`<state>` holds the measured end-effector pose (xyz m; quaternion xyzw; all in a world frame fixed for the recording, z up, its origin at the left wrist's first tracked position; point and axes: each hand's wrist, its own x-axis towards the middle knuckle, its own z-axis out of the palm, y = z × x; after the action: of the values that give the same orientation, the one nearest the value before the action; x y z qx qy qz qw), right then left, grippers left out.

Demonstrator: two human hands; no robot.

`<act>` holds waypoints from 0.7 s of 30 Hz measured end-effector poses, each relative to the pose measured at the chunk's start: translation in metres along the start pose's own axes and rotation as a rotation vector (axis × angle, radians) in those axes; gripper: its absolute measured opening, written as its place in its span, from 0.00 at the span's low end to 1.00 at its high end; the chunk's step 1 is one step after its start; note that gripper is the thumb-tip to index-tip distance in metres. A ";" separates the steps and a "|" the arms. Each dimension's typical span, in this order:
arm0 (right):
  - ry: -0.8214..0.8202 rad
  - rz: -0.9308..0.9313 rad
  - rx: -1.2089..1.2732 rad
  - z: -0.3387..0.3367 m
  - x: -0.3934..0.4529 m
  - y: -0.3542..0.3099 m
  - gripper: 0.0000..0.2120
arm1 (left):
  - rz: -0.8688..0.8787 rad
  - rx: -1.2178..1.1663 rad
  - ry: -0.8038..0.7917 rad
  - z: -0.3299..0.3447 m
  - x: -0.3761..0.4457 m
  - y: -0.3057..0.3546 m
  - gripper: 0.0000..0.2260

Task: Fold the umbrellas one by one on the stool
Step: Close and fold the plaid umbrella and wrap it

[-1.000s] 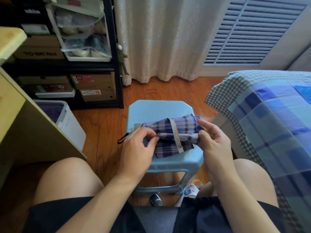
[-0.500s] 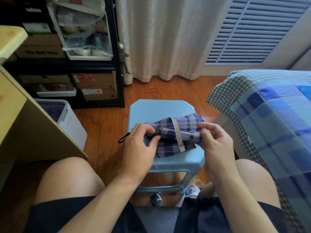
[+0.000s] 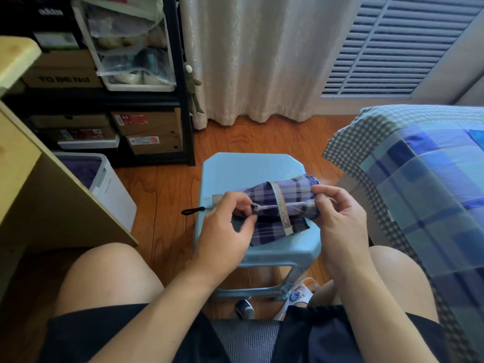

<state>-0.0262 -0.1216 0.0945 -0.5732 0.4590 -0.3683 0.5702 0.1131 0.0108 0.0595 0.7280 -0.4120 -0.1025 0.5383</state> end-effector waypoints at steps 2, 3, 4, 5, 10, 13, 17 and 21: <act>-0.004 -0.011 -0.023 0.000 0.001 -0.001 0.11 | -0.059 -0.116 -0.073 -0.001 0.000 0.001 0.17; -0.005 -0.016 -0.030 0.000 0.002 -0.002 0.11 | -0.071 -0.140 -0.087 -0.001 0.000 0.001 0.20; -0.006 -0.019 -0.033 0.000 0.002 -0.002 0.11 | -0.069 -0.138 -0.081 -0.001 -0.001 0.002 0.22; -0.004 -0.020 -0.034 -0.001 0.002 -0.002 0.11 | -0.048 -0.110 -0.050 -0.001 -0.001 0.002 0.23; -0.015 -0.103 -0.117 -0.004 0.002 -0.002 0.06 | 0.311 0.197 0.030 -0.008 0.000 -0.007 0.16; -0.033 -0.134 -0.135 -0.006 0.002 -0.004 0.08 | 0.485 0.318 0.048 -0.011 0.000 -0.002 0.10; -0.064 -0.150 -0.125 -0.010 -0.001 -0.006 0.07 | 0.479 0.323 0.020 -0.014 -0.002 0.004 0.05; -0.086 -0.150 -0.102 -0.012 -0.004 -0.008 0.06 | 0.417 0.331 -0.065 -0.015 -0.003 0.003 0.03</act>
<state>-0.0381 -0.1219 0.1040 -0.6496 0.4079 -0.3611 0.5304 0.1189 0.0236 0.0674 0.7017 -0.5814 0.0559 0.4081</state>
